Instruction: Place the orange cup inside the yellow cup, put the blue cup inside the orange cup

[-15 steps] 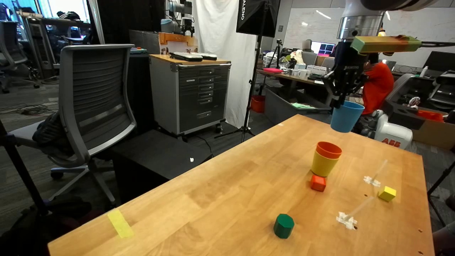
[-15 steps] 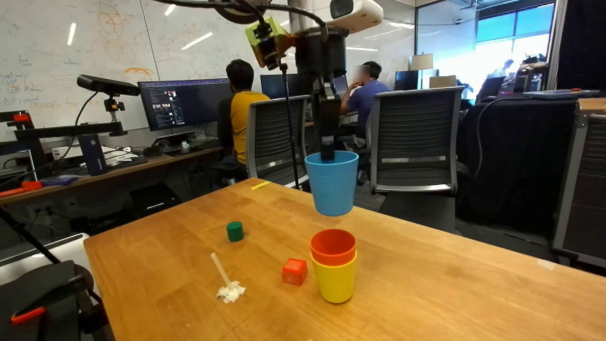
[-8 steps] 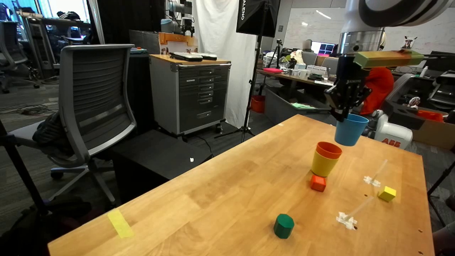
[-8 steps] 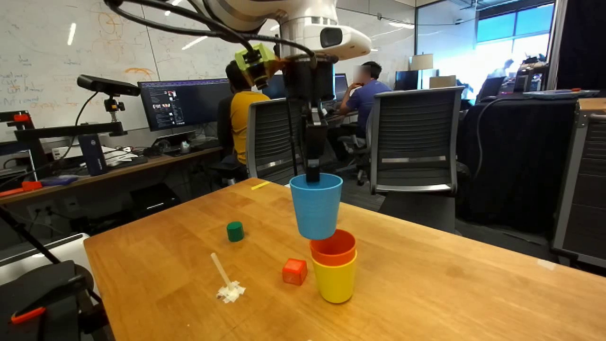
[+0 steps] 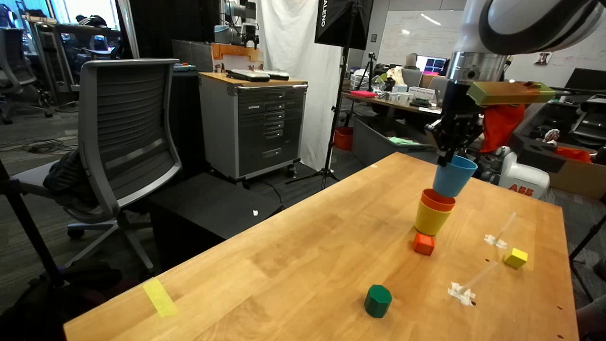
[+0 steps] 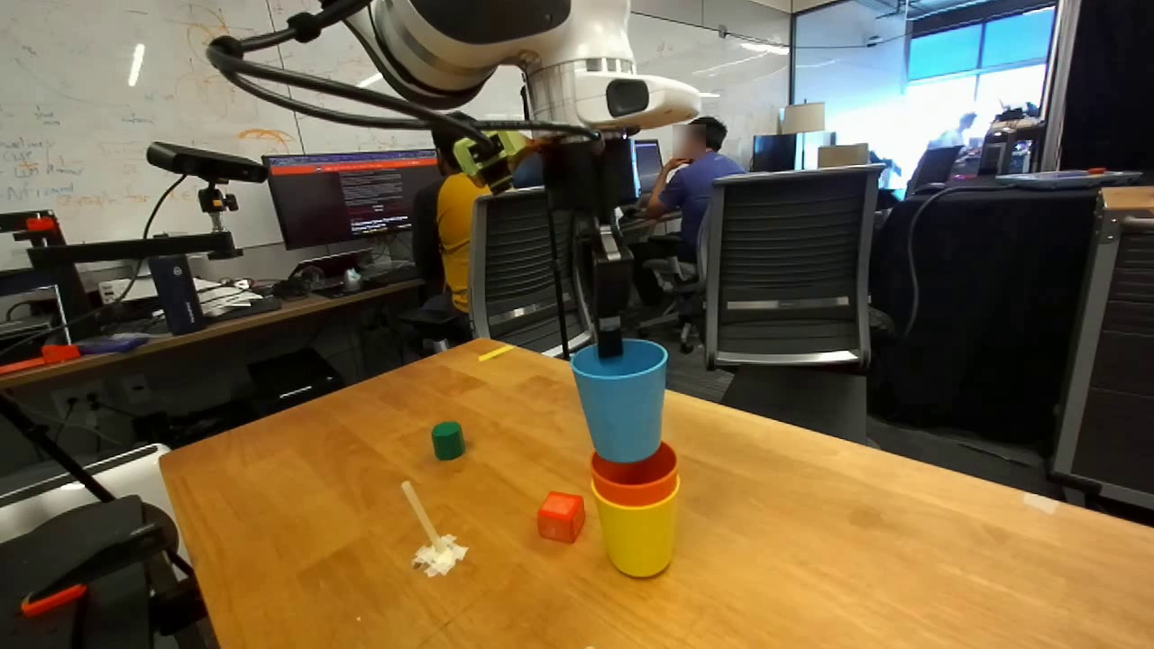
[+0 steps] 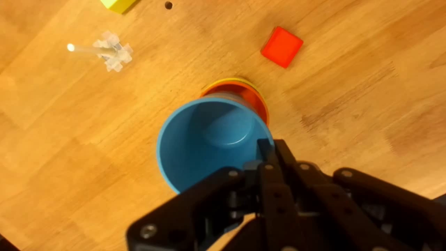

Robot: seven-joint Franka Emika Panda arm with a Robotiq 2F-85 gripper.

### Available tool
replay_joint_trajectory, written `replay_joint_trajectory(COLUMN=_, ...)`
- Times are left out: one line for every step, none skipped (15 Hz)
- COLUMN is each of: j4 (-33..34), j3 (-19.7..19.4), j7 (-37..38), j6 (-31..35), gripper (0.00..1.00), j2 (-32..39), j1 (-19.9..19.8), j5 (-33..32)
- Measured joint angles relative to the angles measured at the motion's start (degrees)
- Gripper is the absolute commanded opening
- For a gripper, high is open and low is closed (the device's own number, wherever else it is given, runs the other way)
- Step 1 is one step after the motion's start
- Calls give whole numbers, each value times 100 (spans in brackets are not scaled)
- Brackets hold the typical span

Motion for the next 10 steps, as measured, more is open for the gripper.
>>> replay_joint_trajectory(j4=-47, j3=6, j7=-31, j6=69, gripper=1, j2=0, j1=0, j5=0)
replay_joint_trajectory(j4=-95, j3=12, j7=-57, j6=138, gripper=1, j2=3, j1=0, j5=0)
replay_joint_trajectory(j4=-140, j3=18, j7=-82, j6=192, gripper=1, j2=9, j1=0, j5=0)
replay_joint_trajectory(j4=-182, j3=22, j7=-109, j6=250, gripper=1, j2=15, j1=0, j5=0)
replay_joint_trajectory(j4=-228, j3=25, j7=-142, j6=321, gripper=1, j2=20, j1=1, j5=0)
replay_joint_trajectory(j4=-273, j3=26, j7=-184, j6=402, gripper=1, j2=24, j1=1, j5=0)
replay_joint_trajectory(j4=-317, j3=26, j7=-225, j6=482, gripper=1, j2=26, j1=1, j5=0)
replay_joint_trajectory(j4=-367, j3=26, j7=-268, j6=585, gripper=1, j2=26, j1=1, j5=0)
replay_joint_trajectory(j4=-416, j3=26, j7=-310, j6=687, gripper=1, j2=27, j1=1, j5=0)
replay_joint_trajectory(j4=-461, j3=26, j7=-350, j6=781, gripper=1, j2=28, j1=1, j5=0)
